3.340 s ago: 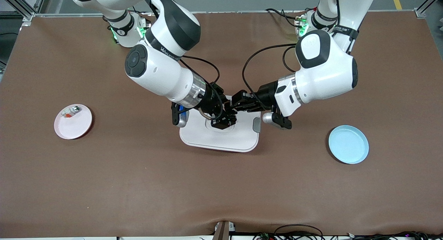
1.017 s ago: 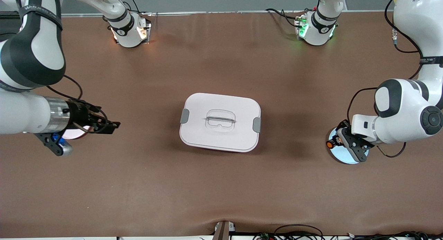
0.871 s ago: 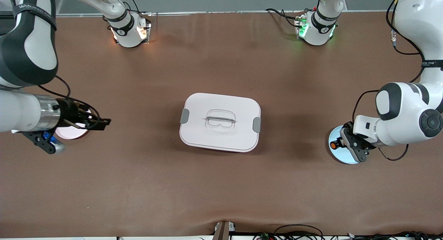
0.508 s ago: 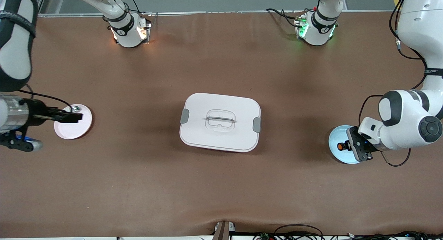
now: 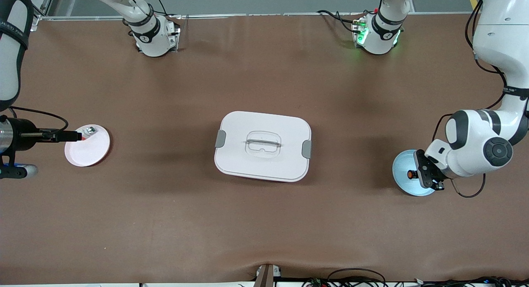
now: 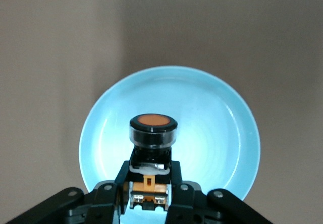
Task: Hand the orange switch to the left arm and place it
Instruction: 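Lower the switch onto the light-blue plate with the left gripper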
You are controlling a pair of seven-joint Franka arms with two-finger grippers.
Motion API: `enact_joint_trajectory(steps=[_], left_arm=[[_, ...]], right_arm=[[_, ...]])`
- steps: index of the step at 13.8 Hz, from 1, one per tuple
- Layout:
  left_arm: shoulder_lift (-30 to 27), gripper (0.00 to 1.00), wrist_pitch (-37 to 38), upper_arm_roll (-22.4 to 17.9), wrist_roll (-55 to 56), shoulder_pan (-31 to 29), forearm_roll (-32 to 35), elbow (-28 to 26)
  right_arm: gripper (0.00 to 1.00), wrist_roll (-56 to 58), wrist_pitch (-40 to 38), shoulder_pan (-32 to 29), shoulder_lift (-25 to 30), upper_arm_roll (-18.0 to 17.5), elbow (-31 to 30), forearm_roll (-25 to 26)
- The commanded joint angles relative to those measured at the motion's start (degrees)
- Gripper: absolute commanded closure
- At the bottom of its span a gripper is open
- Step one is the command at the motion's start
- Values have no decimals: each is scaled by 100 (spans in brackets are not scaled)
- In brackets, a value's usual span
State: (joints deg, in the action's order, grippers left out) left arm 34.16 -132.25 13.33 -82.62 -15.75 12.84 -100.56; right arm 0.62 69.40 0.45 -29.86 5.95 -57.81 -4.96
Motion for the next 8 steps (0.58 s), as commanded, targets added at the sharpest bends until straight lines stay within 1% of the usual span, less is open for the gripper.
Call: enact_joint_trajectory(steps=[1,3,5,8], left_arm=[[-103,100,-589,38,-114,-200,184,-498],[-103,100,-740,38,-105,-270,184,-631],[-103,100,-750,38,-123,-279,193,-640],[-94,100,-767,38,-131,-349,447,-632]], right_arm=[[0,79,-5,-159,533,-59,-63,153],[0,114,47,-299,736,-67,-63,145],[0,44,39,-274,754,-67,-72,153],[0,131,65,-300,947,-85,-125,83]])
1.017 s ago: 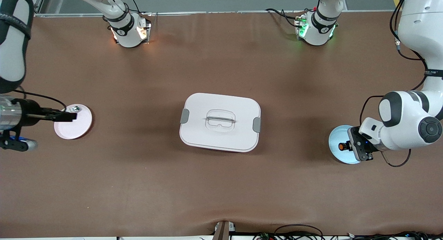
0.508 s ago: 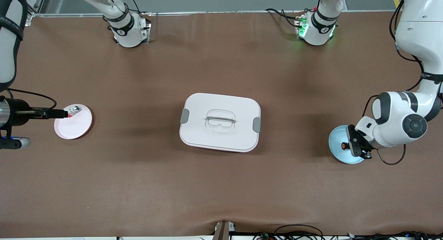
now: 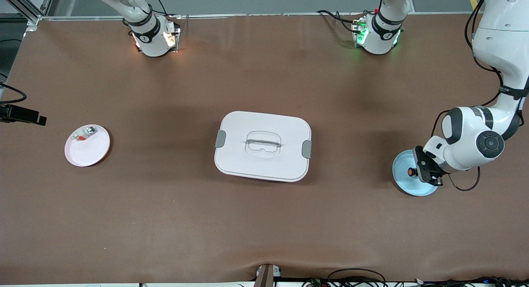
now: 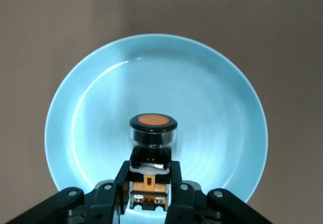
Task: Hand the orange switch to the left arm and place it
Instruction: 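Lower the switch onto the light-blue plate with the left gripper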
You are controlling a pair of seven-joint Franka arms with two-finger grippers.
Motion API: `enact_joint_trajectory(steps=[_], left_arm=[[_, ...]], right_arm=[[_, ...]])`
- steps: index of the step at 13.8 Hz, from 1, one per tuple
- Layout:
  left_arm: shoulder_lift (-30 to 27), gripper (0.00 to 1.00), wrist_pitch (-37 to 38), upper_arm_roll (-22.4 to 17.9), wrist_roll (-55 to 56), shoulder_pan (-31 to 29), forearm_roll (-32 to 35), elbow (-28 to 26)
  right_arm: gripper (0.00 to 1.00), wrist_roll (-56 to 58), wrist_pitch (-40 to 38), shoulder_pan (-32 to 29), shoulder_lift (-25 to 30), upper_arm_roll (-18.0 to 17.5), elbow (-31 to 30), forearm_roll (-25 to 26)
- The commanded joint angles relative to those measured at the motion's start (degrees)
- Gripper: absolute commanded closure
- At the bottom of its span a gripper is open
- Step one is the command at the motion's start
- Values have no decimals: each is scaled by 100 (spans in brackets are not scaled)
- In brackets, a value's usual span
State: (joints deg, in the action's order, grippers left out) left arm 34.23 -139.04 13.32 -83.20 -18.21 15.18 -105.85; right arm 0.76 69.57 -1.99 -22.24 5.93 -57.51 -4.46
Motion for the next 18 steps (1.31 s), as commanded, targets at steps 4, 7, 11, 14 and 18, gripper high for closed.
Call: enact_joint_trajectory(steps=[4,7,11,14,18], left_arm=[[-4,93,-202,39,-73,-104,231,-103],[49,77,-229,39,-65,-86,231,-94],[57,0,-229,57,5,-16,231,-68],[-12,0,-211,92,32,-42,152,-41],[-276,0,-98,118,794,-34,-172,99]], right_arm=[[0,205,-180,137,290,-119,-190,173],[0,758,-304,155,281,-110,-199,217],[0,750,-558,146,316,-101,-251,217],[0,750,-357,181,623,-110,-576,217],[0,759,441,251,1457,-110,-1883,226]])
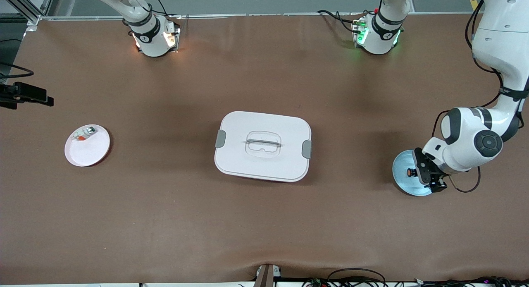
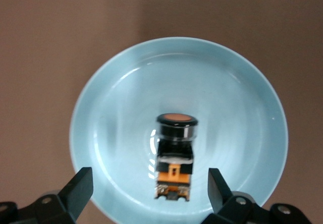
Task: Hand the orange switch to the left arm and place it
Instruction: 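Open the left gripper and raise it away from the plate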
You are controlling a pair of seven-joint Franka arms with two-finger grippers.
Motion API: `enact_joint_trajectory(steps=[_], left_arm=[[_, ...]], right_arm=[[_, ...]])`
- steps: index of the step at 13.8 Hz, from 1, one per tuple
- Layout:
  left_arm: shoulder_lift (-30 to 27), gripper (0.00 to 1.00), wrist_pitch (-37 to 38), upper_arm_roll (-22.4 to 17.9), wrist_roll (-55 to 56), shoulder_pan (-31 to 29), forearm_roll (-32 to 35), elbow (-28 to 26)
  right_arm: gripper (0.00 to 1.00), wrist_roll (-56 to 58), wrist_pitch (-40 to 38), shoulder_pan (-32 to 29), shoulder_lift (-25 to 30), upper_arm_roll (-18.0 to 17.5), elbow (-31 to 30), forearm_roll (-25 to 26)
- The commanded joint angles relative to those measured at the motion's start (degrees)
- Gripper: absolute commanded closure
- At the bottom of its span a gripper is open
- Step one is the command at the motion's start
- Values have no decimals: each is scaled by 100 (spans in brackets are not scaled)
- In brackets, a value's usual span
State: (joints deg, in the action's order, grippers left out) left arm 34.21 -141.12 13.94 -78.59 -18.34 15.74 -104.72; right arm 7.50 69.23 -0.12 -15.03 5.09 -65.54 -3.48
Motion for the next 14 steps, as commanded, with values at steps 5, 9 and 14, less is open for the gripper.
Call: enact_joint_trajectory(steps=[5,9,14], left_arm=[[-600,0,1119,328,1800,-38,-940,564],[-696,0,2473,399,3162,-64,-1038,1628],[-1162,0,3037,364,4682,-126,-1512,1815]], right_arm=[[0,85,900,135,1274,-26,-1831,137],[0,94,926,-14,1397,-34,-1979,137],[0,103,1005,-50,1564,-35,-2165,137]])
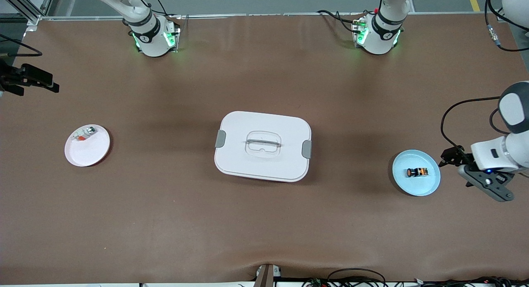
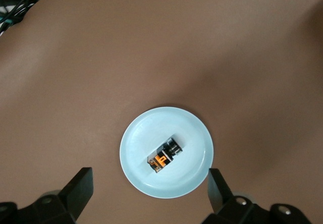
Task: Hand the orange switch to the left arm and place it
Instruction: 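Open the left gripper and raise it away from the plate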
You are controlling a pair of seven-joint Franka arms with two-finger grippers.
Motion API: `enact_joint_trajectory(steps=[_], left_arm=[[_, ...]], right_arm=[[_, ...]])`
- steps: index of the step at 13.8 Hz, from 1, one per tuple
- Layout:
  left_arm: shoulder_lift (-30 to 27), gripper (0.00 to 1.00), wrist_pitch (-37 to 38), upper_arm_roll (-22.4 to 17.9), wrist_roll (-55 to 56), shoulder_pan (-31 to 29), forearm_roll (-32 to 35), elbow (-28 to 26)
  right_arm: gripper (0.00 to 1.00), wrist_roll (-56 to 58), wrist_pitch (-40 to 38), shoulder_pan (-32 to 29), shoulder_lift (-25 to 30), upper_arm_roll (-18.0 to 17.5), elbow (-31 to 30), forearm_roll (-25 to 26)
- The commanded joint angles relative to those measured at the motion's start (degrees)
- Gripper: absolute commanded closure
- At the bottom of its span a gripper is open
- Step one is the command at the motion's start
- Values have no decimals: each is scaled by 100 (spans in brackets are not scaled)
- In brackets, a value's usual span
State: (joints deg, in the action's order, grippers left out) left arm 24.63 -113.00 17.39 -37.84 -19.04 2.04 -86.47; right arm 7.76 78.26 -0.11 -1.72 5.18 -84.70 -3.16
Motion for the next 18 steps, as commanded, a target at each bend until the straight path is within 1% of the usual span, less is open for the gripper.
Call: enact_joint_trajectory(steps=[1,3,4,7,8,9,11,13,14,16,18], left_arm=[[-360,0,417,28,1116,-55,-142,-2],[-616,0,577,72,1856,-38,-142,16],[-756,0,647,72,2207,-12,-133,60],[-1081,0,910,55,2728,41,-142,60],[-1265,0,1016,-24,2764,224,-107,25],[-1511,0,1208,-242,2912,435,-81,-10],[-1854,0,1760,-804,3168,979,-133,-10],[-2145,0,2341,-1140,3544,1367,-159,-19],[-2277,0,2518,-1202,3790,1508,-221,-10],[-2444,0,2791,-1264,4160,1693,-221,-19],[-2690,0,2818,-1334,4171,1816,-221,-220]], right_arm=[[0,68,101,-138,250,-87,-249,105],[0,77,93,-611,277,-673,-249,122],[0,68,93,-692,347,-781,-249,166],[0,59,136,-658,443,-773,-406,175],[0,50,232,-605,540,-764,-546,175],[0,42,303,-544,645,-738,-669,175],[0,33,347,-517,681,-712,-714,175],[0,33,365,-333,673,-502,-714,175],[0,33,426,-271,681,-422,-706,175],[0,41,514,-271,681,-404,-705,175],[0,24,523,-288,681,-378,-697,184]])
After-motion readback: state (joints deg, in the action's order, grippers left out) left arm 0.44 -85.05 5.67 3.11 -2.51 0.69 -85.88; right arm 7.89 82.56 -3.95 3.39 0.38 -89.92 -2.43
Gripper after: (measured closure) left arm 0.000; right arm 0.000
